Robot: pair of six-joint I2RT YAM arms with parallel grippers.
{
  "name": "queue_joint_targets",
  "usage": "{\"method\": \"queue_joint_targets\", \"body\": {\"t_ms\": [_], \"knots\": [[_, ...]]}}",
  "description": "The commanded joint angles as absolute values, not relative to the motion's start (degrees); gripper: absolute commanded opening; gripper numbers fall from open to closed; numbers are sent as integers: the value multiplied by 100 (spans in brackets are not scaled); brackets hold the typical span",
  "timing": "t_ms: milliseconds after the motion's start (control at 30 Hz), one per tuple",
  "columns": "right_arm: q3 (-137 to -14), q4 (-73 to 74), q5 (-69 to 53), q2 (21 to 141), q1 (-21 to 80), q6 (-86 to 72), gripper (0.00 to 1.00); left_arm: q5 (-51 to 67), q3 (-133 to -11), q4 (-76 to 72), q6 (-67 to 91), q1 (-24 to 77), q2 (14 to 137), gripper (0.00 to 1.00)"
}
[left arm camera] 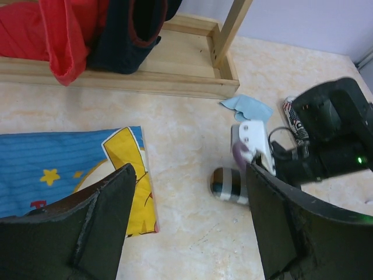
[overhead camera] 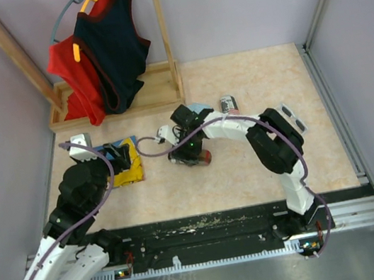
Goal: Organize the sunglasses
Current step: Move the sunglasses case at the center of the board.
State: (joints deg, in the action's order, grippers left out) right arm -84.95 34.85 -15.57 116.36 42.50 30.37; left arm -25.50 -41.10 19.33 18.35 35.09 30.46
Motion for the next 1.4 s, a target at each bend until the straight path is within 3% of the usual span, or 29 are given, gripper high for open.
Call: {"method": "queue_joint_targets", "body": {"t_ms": [0,233,533,767,967,1100,1367], "knots": [[-7885,3114,-1298,10801,4718,2766,73,-2618,-4026,1933,2026,3480,3110,81],[-7089,2410,-1159,9692,4791,2035,90,-2303,-3930,1675,2394,3476,3480,82],[-5403,749,-145,7719,4790,-363,91,-1449,-3806,945,2568,3480,4568,82],[-3927,109,334,6847,4862,-2684,71,-564,-3973,256,2594,3481,6033,78],[-3402,67,327,6589,5312,-3689,50,-75,-4112,-335,2453,3480,7254,69],[-3269,-92,577,6849,5723,-4030,44,167,-4281,-654,2406,3489,8005,60],[-3181,-503,1017,7391,5753,-4213,35,116,-4556,-942,2122,3491,8973,59]]}}
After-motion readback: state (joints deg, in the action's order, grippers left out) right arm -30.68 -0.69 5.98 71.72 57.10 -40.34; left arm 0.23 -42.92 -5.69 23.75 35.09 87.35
